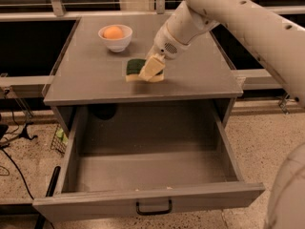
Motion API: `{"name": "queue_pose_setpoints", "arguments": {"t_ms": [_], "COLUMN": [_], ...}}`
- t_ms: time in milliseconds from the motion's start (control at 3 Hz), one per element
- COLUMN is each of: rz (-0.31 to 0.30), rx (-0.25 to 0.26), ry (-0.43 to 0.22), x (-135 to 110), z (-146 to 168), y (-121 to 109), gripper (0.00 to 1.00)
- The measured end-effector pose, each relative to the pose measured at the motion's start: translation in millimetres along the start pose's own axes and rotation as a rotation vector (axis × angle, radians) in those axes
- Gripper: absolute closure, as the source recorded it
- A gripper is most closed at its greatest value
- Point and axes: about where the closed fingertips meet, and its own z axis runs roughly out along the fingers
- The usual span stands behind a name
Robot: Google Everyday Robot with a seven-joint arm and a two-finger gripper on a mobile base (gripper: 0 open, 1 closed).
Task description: Pick sponge from top drawer and place on counter
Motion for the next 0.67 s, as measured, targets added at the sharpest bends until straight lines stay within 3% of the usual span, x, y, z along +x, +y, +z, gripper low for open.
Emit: {"name": "queue_pose_setpoints", "arguments": {"t_ms": [667], "rz": [0.054], "rx": [-0.017], "ry": [-0.034], "x": [11.3], "z": [20.2], "y": [-6.8], "gripper": [1.00]}}
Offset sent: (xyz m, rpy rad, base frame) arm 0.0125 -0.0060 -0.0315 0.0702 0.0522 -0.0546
